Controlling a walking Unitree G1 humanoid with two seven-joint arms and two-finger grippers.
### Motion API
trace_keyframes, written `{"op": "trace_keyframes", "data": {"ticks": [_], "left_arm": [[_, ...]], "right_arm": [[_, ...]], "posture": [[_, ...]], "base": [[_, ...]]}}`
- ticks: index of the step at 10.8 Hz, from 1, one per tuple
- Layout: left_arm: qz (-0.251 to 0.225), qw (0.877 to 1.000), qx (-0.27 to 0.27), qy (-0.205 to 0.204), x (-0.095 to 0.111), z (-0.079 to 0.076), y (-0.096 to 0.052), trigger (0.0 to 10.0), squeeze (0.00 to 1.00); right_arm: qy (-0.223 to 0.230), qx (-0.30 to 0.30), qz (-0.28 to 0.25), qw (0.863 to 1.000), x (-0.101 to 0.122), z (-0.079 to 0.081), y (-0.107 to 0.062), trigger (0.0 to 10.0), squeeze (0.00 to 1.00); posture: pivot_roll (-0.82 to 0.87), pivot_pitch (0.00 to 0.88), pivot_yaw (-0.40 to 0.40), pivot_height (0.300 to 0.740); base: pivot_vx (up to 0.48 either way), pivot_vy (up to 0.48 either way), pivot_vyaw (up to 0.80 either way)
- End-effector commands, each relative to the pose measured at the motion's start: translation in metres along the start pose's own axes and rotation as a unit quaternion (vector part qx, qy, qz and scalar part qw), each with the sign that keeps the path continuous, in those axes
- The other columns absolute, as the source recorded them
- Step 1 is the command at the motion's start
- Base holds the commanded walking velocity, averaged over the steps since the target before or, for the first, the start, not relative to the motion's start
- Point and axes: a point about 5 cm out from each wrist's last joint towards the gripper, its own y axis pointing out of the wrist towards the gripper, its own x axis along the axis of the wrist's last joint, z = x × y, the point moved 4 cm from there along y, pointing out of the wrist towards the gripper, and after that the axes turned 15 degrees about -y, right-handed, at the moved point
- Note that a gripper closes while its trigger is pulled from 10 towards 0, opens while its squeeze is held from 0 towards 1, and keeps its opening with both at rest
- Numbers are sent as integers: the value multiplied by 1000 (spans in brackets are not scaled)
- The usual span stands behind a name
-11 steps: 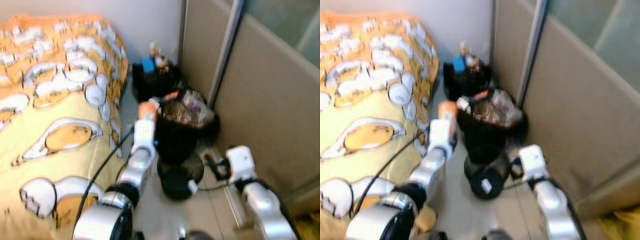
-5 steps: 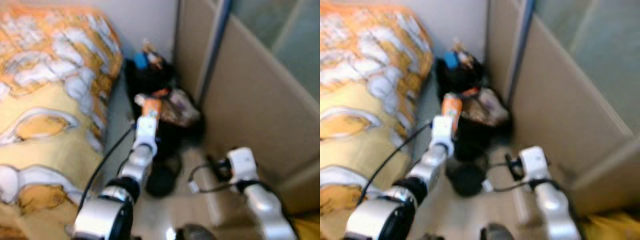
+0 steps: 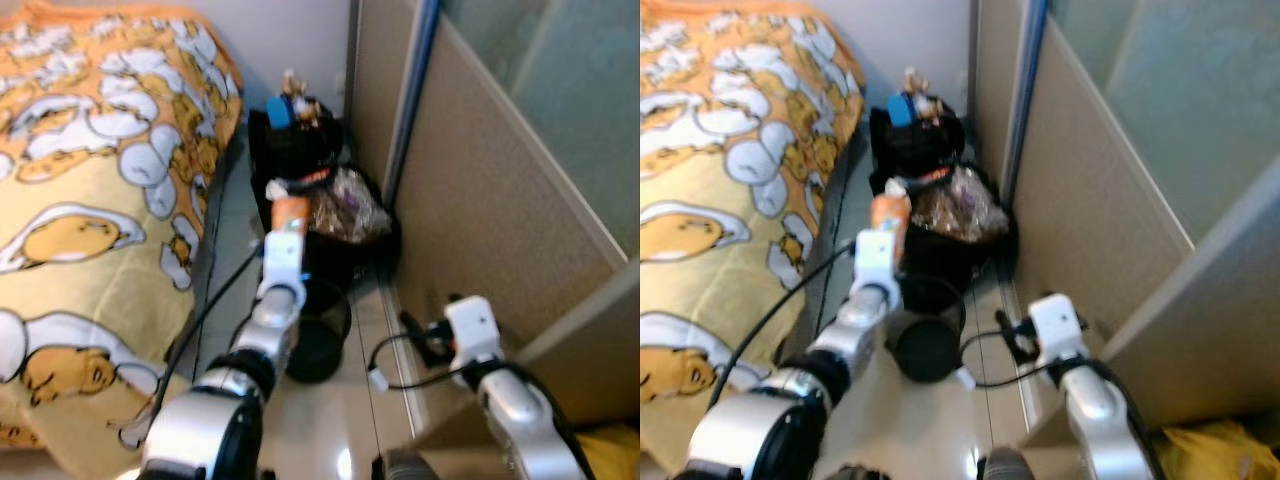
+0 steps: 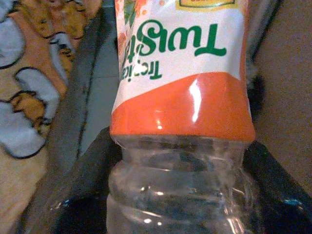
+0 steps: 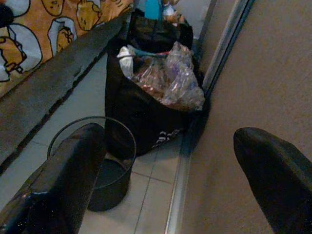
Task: Clean up the room
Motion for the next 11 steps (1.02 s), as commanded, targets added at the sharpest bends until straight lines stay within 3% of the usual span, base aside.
{"op": "trace_keyframes", "data": {"ticks": [1,3,5,11], "left_arm": [[-3,1000,6,-3,-3,2,-1,10000,0],[-4,1000,5,0,-5,2,-2,10000,0],[-2,1000,-25,-6,-4,-2,-2,10000,0],[-8,999,-43,4,10,0,3,10000,0]], "right_arm": [[0,5,-11,1000,4,2,-1,10000,0],[0,23,-17,1000,6,7,-1,10000,0],[8,14,-9,1000,4,4,0,10000,0],[-1,23,-19,1000,6,5,0,10000,0]], "posture": [[-349,82,53,727],[-346,76,52,727],[-347,64,51,727],[-356,63,49,727]], "base": [[0,0,775],[0,0,731],[0,0,0],[480,0,0]]}}
